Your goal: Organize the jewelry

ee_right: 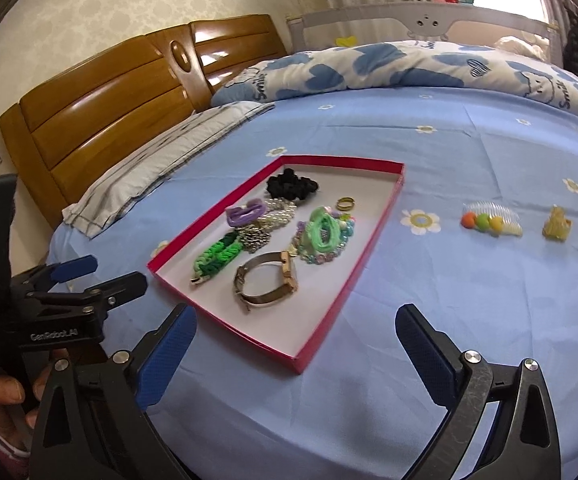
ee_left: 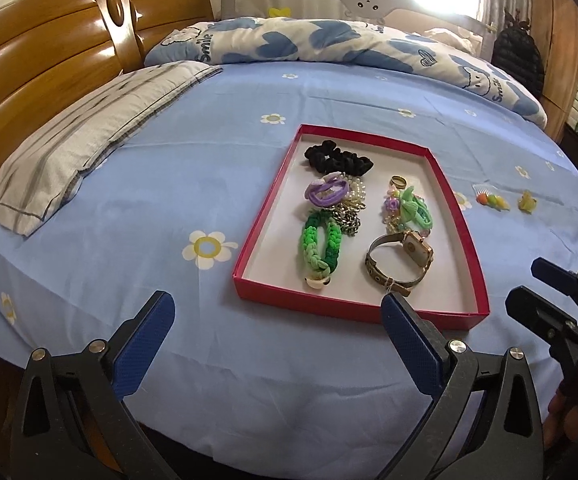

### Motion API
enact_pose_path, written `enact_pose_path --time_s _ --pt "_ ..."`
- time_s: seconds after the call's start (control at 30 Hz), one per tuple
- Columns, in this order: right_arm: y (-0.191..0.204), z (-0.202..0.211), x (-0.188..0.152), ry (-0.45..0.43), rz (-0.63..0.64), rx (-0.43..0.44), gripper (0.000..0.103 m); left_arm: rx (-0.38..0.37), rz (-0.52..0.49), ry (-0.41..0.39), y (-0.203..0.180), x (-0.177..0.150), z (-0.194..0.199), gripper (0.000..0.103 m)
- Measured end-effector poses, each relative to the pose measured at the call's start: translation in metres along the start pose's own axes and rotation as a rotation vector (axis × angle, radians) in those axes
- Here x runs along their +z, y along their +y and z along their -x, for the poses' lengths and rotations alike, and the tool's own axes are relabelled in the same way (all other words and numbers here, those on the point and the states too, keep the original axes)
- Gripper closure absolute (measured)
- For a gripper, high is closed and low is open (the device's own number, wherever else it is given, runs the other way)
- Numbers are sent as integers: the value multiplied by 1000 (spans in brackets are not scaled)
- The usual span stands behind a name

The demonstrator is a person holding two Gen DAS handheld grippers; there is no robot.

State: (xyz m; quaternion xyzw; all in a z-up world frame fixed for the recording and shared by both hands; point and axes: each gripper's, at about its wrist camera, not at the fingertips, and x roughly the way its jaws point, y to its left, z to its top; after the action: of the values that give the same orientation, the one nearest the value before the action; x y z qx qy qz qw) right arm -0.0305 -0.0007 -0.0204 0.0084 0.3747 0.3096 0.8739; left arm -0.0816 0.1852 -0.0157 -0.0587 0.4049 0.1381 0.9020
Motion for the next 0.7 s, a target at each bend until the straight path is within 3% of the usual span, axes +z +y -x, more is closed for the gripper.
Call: enact_pose_path --time_s 0.27,0.7 --pt "-13 1 -5 9 -71 -20 2 -1 -29 -9 -8 -3 6 0" --pt "-15 9 -3 -7 -76 -21 2 6 -60 -25 -18 1 15 0"
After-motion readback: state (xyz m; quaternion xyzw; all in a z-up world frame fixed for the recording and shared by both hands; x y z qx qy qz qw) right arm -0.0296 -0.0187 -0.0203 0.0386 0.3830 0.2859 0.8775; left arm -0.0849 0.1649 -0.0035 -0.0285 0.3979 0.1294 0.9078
